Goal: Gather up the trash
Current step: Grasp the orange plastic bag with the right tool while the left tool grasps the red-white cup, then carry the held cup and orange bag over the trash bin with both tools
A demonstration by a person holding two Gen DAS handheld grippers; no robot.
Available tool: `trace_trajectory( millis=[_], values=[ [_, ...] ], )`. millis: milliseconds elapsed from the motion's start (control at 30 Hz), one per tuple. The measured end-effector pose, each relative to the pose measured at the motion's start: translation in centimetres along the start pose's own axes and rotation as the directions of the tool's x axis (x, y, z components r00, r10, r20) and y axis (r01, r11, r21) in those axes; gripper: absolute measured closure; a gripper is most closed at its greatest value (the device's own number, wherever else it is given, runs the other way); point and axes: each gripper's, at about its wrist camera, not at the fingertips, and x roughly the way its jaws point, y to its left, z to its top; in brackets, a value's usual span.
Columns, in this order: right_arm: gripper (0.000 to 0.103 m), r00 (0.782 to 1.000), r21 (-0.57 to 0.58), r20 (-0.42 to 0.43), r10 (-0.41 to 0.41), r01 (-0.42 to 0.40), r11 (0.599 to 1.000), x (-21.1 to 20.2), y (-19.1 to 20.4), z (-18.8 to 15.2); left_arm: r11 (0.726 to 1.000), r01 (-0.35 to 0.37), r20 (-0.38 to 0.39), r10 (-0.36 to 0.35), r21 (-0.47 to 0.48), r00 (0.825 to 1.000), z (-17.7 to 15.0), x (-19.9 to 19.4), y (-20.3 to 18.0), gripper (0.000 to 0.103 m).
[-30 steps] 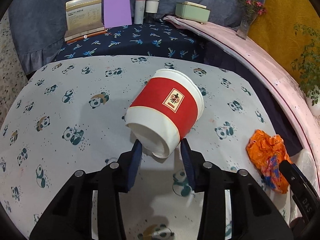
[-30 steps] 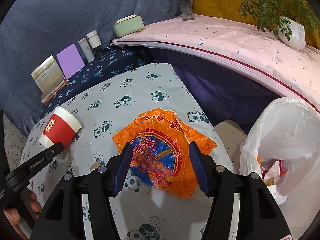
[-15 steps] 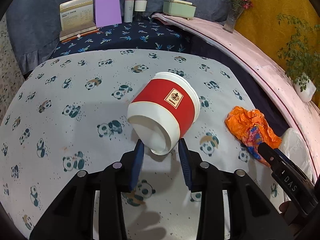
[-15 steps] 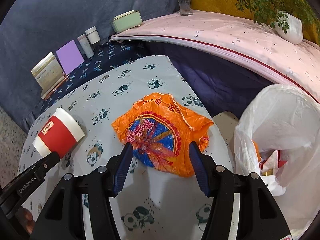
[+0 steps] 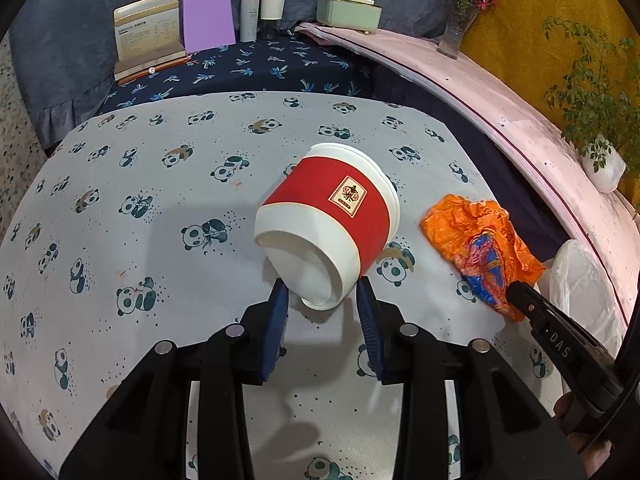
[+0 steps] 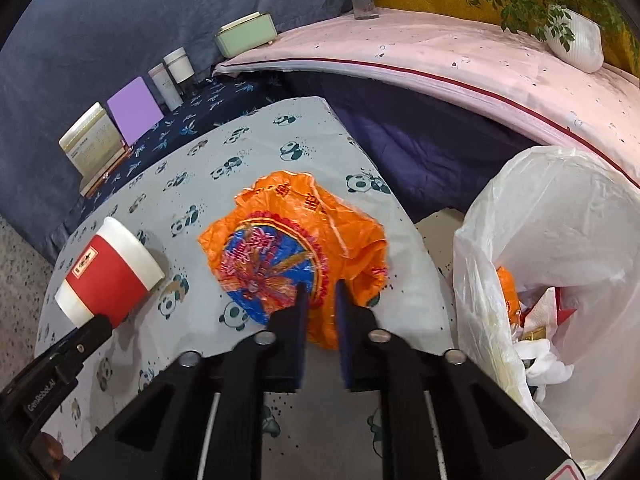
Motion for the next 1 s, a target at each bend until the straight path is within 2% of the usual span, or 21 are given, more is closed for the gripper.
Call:
trace_trajectory(
  millis=[400,433,800,933,967,1000],
  values=[
    [0.101,0.999,-0.013,0.037,0.033,-0.032,0.999,-5.2,-0.7,-3.0,0.999,0.029,0.005,-0.029,0.018,1.0,-2.5,-3.1,-1.4,0.073],
    [0.101,0.999,-0.018,0.034,0.037,-0.036,0.999,-5.6,-0.9,-3.3,0.999,0.032,0.006,-0.032,0.021,0.999,-2.7,-3.3,-1.5,0.076],
    [0.101,0.999,-0.021,0.022,0.03,-0.029,0.999,-9.0,-2.9,-6.9,0.997,0.063,-0.028,-0.062,0.042,0.998,-5.8,-4.8,-2.3,0.079],
    [0.098,0.999,-0.022,0.016,0.036,-0.036,0.999,-9.4,-3.1,-7.5,0.997,0.075,-0.044,-0.074,0.02,0.996,-6.5,-5.0,-1.5,0.077],
    [0.097,0.999,-0.024,0.021,0.033,-0.033,0.999,-9.6,-3.1,-7.7,0.998,0.068,-0.046,-0.067,0.014,0.997,-6.7,-5.1,-1.3,0.074],
    [0.091,0.999,-0.024,0.023,0.033,-0.033,0.999,-9.7,-3.1,-7.8,0.998,0.064,-0.047,-0.064,0.008,0.997,-6.9,-5.1,-1.1,0.066]
  ],
)
